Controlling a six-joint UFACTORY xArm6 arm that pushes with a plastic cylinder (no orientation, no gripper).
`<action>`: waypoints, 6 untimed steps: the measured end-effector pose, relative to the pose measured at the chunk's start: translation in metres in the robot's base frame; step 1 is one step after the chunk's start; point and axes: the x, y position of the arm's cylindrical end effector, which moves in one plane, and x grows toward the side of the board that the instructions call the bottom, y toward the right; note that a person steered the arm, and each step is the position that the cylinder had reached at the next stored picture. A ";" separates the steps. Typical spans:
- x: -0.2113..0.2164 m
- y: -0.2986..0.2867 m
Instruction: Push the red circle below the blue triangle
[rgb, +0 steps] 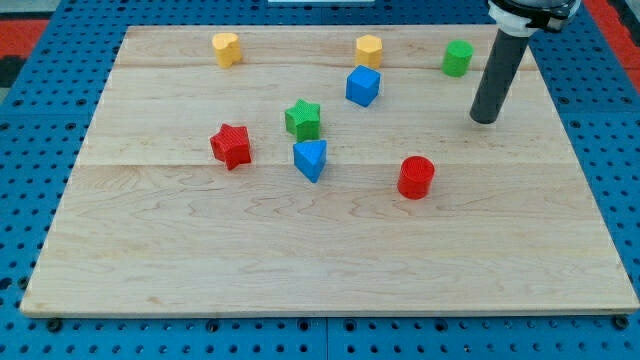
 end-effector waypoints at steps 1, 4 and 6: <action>0.000 0.000; -0.002 -0.002; -0.002 0.006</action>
